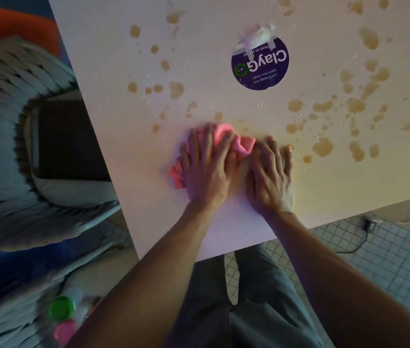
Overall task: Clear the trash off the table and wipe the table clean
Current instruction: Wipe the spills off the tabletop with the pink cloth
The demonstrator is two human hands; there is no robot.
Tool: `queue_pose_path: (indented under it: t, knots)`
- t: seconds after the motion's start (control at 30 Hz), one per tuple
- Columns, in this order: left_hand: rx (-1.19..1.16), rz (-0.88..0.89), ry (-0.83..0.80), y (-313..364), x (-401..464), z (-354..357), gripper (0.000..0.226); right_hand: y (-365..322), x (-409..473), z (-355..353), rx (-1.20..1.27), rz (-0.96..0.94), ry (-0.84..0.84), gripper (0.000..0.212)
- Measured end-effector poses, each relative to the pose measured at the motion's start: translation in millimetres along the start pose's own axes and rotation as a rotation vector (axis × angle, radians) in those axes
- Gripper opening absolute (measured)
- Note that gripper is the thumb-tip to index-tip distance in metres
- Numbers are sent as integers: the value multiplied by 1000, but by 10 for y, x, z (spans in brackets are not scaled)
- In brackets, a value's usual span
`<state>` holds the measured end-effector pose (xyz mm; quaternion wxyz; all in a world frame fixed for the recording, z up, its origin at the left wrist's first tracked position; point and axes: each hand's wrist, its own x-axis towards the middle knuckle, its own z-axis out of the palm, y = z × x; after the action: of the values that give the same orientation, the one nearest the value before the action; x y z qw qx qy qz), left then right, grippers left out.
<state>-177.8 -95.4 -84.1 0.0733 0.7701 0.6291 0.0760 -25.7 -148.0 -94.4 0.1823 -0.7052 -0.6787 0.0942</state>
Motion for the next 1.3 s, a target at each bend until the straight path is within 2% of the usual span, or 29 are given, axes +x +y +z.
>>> queue_pose_path:
  t: [0.1, 0.23, 0.33, 0.4, 0.53, 0.63, 0.7, 0.83, 0.97, 1.1, 1.17, 1.3]
  knots:
    - [-45, 46, 4, 115, -258, 4, 48, -1, -12, -13, 18, 18, -10, 49]
    - [-28, 125, -16, -73, -573, -97, 43, -13, -1, -26, 53, 17, -1, 49]
    - [37, 89, -62, -311, -940, -164, 43, -3, 9, -52, 86, 3, -12, 57]
    - [76, -19, -75, -471, -1260, -225, 43, 6, -18, -65, 89, -1, 3, 60]
    - [107, -349, -90, -596, -1697, -296, 46, 96, -75, -70, 144, -64, 18, 61]
    - [86, -552, -32, -398, -1597, -228, 46, 278, -273, -172, 144, -141, 27, 60]
    - [53, -611, -5, -169, -1444, -145, 47, 390, -424, -243, 132, -148, 35, 58]
    - [22, -509, 18, 365, -1159, 11, 48, 439, -484, -279, 137, -125, 50, 54]
    - [27, -235, 5, 813, -1187, 91, 50, 440, -465, -233, 159, -111, 81, 39]
    - [48, -16, -104, 689, -1601, 11, 44, 477, -504, -220, 158, -123, 50, 47]
    - [63, -27, -131, 466, -1775, -53, 42, 475, -500, -228, 150, -111, 55, 55]
    - [88, -99, -142, 0, -1861, -186, 44, 439, -487, -255, 136, -109, 53, 55]
